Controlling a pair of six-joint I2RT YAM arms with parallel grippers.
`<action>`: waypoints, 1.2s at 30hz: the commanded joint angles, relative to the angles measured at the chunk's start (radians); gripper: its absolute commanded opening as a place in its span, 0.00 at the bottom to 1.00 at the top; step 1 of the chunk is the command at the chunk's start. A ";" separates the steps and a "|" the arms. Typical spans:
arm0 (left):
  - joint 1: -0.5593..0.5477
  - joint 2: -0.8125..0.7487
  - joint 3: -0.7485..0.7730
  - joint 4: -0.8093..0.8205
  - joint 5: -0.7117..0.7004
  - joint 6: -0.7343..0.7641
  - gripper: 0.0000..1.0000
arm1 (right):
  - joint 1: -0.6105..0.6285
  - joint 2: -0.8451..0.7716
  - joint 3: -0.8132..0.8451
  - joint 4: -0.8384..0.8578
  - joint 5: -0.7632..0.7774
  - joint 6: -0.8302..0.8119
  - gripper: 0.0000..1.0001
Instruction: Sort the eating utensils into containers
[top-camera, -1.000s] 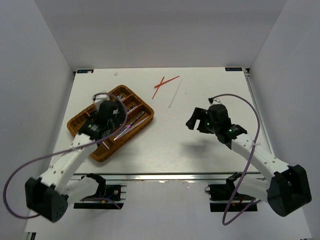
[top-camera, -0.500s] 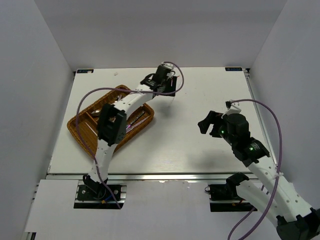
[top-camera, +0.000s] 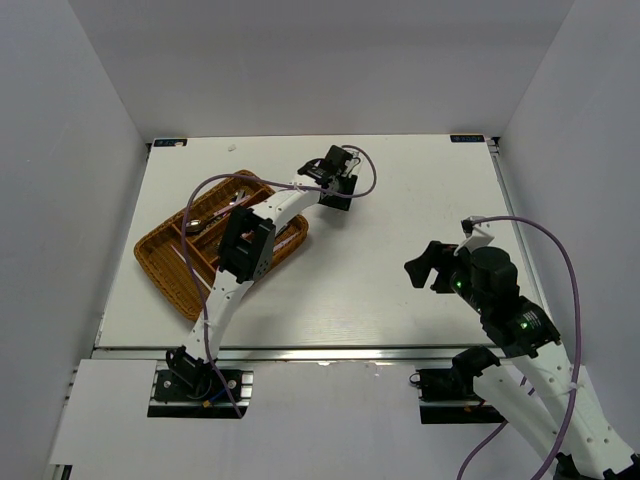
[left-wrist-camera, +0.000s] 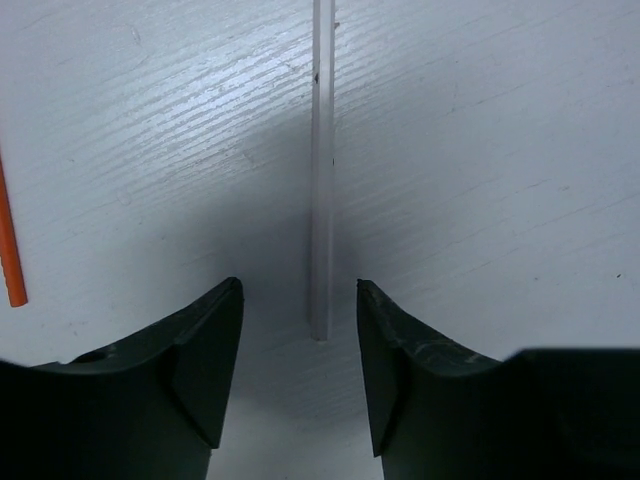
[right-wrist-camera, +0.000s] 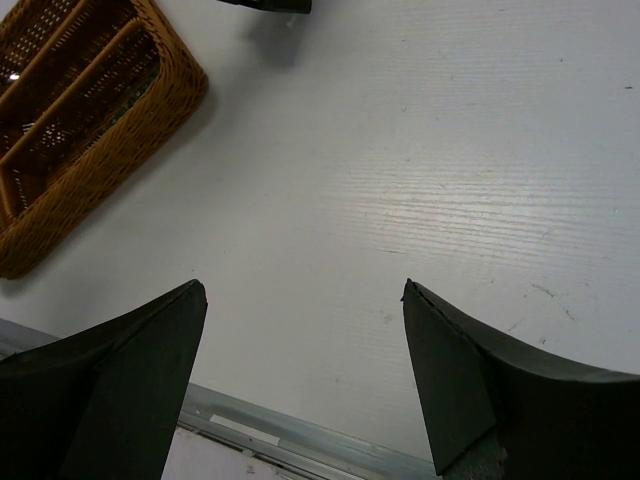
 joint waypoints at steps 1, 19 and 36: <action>-0.003 -0.017 0.008 0.004 0.026 0.019 0.58 | -0.006 -0.012 0.024 -0.008 -0.018 -0.033 0.84; -0.032 0.110 0.046 -0.065 0.018 0.042 0.22 | -0.006 -0.032 0.018 -0.019 -0.025 -0.052 0.84; -0.084 -0.229 -0.348 0.123 -0.042 -0.068 0.00 | -0.006 -0.058 0.050 -0.041 -0.045 -0.052 0.84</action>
